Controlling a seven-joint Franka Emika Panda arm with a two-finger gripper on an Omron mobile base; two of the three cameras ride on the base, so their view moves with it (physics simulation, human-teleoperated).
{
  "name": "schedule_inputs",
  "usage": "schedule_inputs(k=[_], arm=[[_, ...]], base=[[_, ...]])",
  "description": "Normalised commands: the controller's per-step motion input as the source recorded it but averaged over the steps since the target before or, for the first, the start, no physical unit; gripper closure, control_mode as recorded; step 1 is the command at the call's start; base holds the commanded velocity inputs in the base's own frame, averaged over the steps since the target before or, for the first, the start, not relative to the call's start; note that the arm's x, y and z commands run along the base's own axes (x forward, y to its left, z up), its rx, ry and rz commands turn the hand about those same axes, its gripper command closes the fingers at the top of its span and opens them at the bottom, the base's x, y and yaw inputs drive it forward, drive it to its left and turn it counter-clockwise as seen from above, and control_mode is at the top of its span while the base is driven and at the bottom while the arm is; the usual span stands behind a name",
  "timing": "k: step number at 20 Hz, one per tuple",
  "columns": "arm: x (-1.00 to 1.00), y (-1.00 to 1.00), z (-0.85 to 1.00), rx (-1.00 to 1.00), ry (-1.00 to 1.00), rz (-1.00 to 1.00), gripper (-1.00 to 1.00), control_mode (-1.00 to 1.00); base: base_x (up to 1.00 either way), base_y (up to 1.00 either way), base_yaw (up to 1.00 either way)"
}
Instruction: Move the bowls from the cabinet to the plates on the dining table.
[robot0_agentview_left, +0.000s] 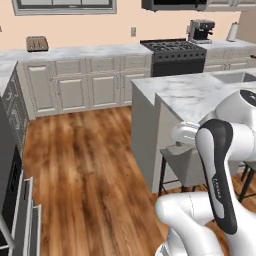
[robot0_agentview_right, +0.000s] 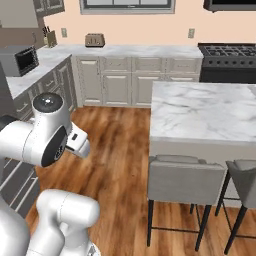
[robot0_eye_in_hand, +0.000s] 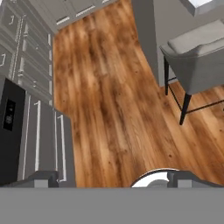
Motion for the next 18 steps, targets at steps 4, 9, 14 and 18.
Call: schedule_inputs(k=[4,9,14,18], arm=[[0.00,0.00,0.00,0.00,0.00,0.00,-1.00,1.00],[0.00,0.00,0.00,0.00,0.00,0.00,-1.00,1.00],[0.00,0.00,0.00,0.00,0.00,0.00,-1.00,1.00],[0.00,0.00,0.00,0.00,0.00,0.00,-1.00,1.00]], base=[[0.32,-0.08,0.11],[0.76,-0.03,0.08],[0.86,0.00,0.07],[0.78,0.00,0.05]])
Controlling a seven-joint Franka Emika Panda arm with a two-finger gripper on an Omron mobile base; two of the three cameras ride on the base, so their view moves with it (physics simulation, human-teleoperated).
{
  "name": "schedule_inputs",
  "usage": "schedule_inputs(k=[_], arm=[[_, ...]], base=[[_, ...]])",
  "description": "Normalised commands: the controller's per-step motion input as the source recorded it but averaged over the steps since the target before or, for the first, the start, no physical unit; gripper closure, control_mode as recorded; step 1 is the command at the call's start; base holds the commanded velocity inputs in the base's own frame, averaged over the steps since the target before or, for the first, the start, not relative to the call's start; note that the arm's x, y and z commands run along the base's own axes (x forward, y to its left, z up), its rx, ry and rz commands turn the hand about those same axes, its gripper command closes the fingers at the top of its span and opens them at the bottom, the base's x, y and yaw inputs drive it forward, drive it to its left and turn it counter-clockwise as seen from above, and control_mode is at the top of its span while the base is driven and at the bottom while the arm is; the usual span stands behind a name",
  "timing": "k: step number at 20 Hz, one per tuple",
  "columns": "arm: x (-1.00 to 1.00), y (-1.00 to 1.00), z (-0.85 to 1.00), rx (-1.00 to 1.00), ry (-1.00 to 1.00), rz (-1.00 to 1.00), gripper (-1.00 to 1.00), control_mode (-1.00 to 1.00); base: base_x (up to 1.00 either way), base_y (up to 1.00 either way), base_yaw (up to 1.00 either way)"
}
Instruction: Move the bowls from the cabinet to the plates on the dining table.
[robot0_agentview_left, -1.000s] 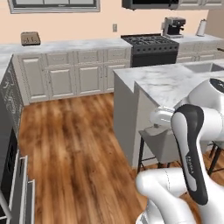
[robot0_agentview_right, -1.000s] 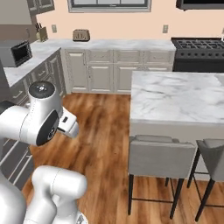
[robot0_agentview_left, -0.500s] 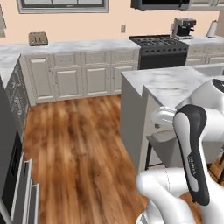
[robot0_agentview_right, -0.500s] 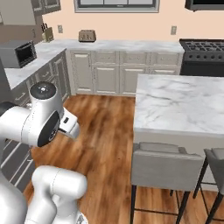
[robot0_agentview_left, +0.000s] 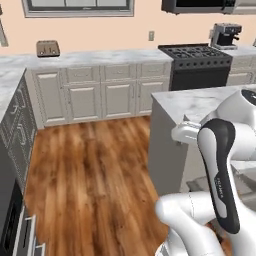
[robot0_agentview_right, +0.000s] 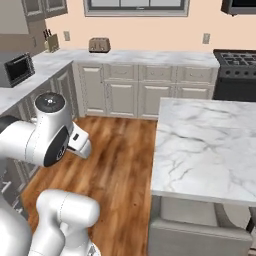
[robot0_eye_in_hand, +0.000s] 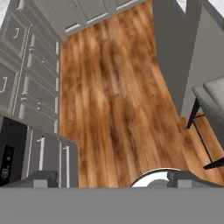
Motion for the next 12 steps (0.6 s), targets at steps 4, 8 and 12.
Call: schedule_inputs(k=[4,8,12], arm=[[0.00,0.00,0.00,0.00,0.00,0.00,-1.00,1.00],[0.00,0.00,0.00,0.00,0.00,0.00,-1.00,1.00],[0.00,0.00,0.00,0.00,0.00,0.00,-1.00,1.00]], base=[[0.72,0.00,0.04],[0.75,0.00,0.04],[0.80,0.00,0.04]])
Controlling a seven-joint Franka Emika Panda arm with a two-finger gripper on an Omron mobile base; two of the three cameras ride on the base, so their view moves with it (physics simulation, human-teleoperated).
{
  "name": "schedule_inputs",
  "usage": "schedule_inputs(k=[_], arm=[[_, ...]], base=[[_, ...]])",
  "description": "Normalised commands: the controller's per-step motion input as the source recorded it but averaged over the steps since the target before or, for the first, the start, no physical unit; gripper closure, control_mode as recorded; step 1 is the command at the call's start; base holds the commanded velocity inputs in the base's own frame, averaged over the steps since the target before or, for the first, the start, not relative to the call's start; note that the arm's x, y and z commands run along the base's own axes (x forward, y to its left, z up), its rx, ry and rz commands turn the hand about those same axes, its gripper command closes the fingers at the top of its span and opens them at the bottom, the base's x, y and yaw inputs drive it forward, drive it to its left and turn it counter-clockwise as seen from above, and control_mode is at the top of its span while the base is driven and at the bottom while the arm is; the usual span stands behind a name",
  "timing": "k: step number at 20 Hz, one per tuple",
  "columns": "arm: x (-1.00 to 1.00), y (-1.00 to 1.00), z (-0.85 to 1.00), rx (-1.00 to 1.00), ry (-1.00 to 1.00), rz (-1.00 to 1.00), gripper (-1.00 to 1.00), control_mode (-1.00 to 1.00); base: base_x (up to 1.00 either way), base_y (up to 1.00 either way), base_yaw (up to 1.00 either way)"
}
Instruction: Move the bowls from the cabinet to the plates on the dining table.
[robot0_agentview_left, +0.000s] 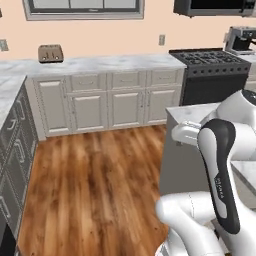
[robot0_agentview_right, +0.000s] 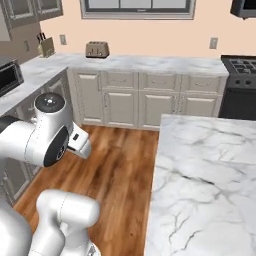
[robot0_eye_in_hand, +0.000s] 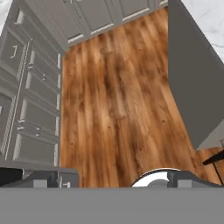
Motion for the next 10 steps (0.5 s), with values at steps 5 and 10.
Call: schedule_inputs(k=[5,10], arm=[[0.00,0.00,0.00,0.00,0.00,0.00,-1.00,1.00],[0.00,0.00,0.00,0.00,0.00,0.00,-1.00,1.00]], base=[[0.78,0.00,0.03],[0.73,0.00,0.02]])
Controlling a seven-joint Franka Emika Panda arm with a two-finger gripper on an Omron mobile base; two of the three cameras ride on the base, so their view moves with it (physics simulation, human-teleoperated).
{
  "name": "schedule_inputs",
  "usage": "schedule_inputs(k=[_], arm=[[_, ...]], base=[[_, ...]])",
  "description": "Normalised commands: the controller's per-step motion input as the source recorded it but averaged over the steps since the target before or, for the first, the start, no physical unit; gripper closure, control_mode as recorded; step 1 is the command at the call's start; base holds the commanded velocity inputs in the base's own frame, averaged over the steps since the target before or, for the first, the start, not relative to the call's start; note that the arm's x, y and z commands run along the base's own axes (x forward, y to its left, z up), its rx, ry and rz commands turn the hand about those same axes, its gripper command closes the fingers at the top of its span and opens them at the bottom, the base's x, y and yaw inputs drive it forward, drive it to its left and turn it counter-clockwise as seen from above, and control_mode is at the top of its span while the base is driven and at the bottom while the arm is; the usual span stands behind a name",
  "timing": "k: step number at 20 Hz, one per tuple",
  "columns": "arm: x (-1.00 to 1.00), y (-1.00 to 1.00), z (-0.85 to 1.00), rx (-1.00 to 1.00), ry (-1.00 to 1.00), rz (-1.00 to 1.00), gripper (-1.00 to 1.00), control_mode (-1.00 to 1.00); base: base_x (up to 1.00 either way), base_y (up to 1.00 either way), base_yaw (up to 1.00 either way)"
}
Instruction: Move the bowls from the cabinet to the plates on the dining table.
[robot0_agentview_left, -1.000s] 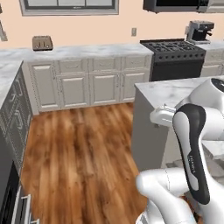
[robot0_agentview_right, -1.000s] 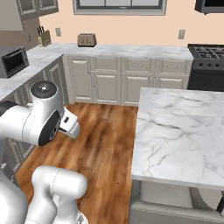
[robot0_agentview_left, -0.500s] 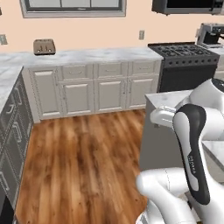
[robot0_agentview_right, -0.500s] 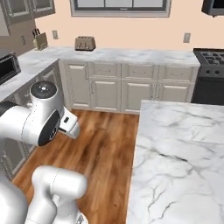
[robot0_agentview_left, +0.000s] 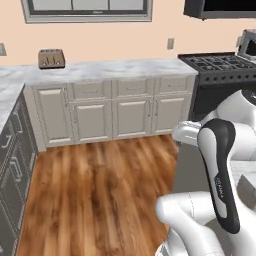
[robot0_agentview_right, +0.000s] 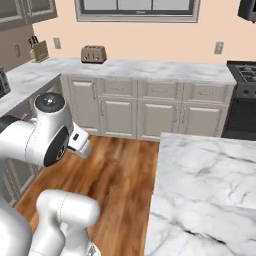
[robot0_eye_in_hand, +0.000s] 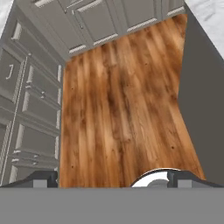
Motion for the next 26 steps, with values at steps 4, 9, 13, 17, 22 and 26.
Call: schedule_inputs(k=[4,9,13,17,22,26], arm=[[0.00,0.00,0.00,0.00,0.00,0.00,-1.00,1.00],[0.00,0.00,0.00,0.00,0.00,0.00,-1.00,1.00],[0.00,0.00,0.00,0.00,0.00,0.00,-1.00,1.00],[0.00,0.00,0.00,0.00,0.00,0.00,-1.00,1.00],[0.00,0.00,0.00,0.00,0.00,0.00,-1.00,1.00],[0.00,0.00,0.00,0.00,0.00,0.00,-1.00,1.00]], base=[[0.69,0.00,0.02],[0.27,0.10,0.17],[0.04,0.26,0.37],[0.19,0.08,0.33],[0.42,0.09,0.19],[0.43,0.16,0.18]])
